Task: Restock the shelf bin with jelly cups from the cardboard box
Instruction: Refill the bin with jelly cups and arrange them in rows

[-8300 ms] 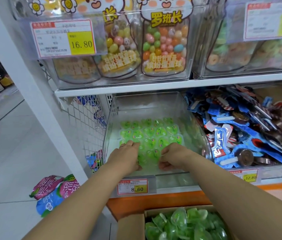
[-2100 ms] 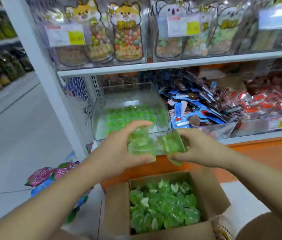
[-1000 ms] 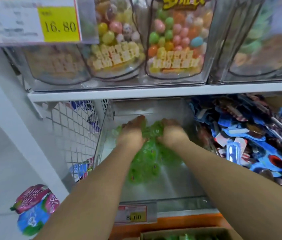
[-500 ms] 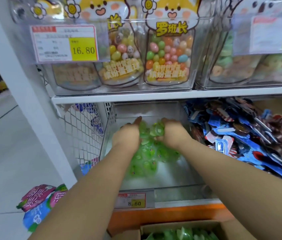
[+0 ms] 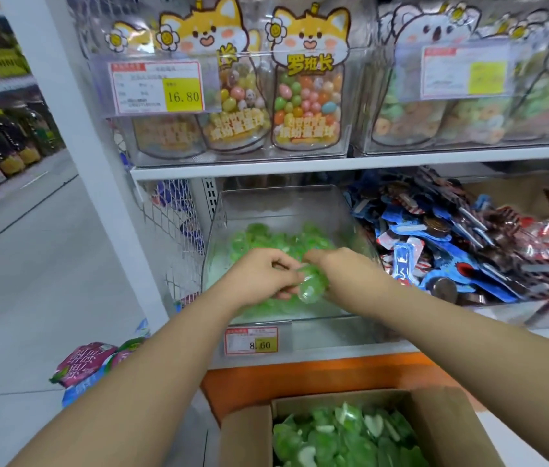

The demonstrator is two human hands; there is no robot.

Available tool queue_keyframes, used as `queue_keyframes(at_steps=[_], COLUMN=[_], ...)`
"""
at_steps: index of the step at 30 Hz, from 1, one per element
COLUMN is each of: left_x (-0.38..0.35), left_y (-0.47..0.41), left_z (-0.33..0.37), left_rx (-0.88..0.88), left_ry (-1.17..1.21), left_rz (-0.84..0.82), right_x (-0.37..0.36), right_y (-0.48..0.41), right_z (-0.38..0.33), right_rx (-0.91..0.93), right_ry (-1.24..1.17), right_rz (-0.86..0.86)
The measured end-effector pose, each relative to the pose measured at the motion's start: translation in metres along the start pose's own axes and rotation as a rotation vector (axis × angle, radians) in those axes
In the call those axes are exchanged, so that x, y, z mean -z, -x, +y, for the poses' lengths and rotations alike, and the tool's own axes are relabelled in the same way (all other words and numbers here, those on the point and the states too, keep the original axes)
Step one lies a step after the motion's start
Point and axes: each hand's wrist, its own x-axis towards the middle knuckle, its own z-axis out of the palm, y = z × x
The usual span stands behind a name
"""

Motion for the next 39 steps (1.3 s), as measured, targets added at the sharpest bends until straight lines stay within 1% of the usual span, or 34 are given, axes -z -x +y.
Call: queue_keyframes(at_steps=[2, 5, 7, 9, 14, 17, 21, 22, 23, 24, 26, 27, 28, 31, 34, 39], left_x=[-0.002, -0.004, -0.007, -0.012, -0.013, -0.015, -0.02, -0.02, -0.018, -0.015, -0.006, -0.001, 0.002, 0.007, 0.011, 0.015], left_y=[0.002, 0.004, 0.004, 0.004, -0.003, -0.012, -0.023, -0.027, -0.03, -0.034, -0.041, -0.043, -0.044, -0.049, -0.054, -0.058], left_z=[0.001, 0.004, 0.008, 0.011, 0.008, 0.001, -0.009, -0.012, -0.016, -0.021, -0.033, -0.039, -0.045, -0.062, -0.07, -0.073], left_rx=[0.044, 0.119, 0.153, 0.167, 0.15, 0.13, 0.117, 0.104, 0.082, 0.04, -0.041, -0.052, -0.052, -0.036, -0.075, -0.098], left_ry=[0.16, 0.421, 0.51, 0.492, 0.201, 0.063, -0.048, -0.088, -0.168, -0.308, -0.682, -0.822, -0.914, -0.997, -1.028, -1.039], left_rz=[0.032, 0.1, 0.075, 0.046, 0.035, 0.034, 0.003, 0.0, 0.004, 0.021, 0.035, 0.005, -0.046, -0.18, -0.208, -0.246], right_x=[0.002, 0.009, 0.009, 0.006, 0.004, 0.001, -0.008, -0.011, -0.015, -0.017, -0.02, -0.022, -0.025, -0.033, -0.035, -0.038], right_y=[0.011, 0.03, 0.035, 0.038, 0.041, 0.034, 0.02, 0.015, 0.01, 0.005, -0.002, -0.005, -0.008, -0.015, -0.023, -0.031], right_z=[0.004, 0.005, 0.006, 0.007, 0.012, 0.013, 0.012, 0.013, 0.013, 0.012, 0.008, 0.006, 0.005, 0.004, 0.004, 0.004], right_rx=[-0.041, -0.15, -0.198, -0.218, -0.254, -0.263, -0.435, -0.477, -0.504, -0.525, -0.563, -0.58, -0.601, -0.649, -0.691, -0.746], right_ry=[-0.257, -0.673, -0.773, -0.774, -0.701, -0.651, -0.737, -0.724, -0.693, -0.663, -0.605, -0.575, -0.542, -0.516, -0.658, -0.696], right_rz=[0.06, 0.096, 0.159, 0.218, 0.166, 0.175, 0.152, 0.13, 0.104, 0.074, 0.026, 0.005, -0.018, -0.099, -0.173, -0.253])
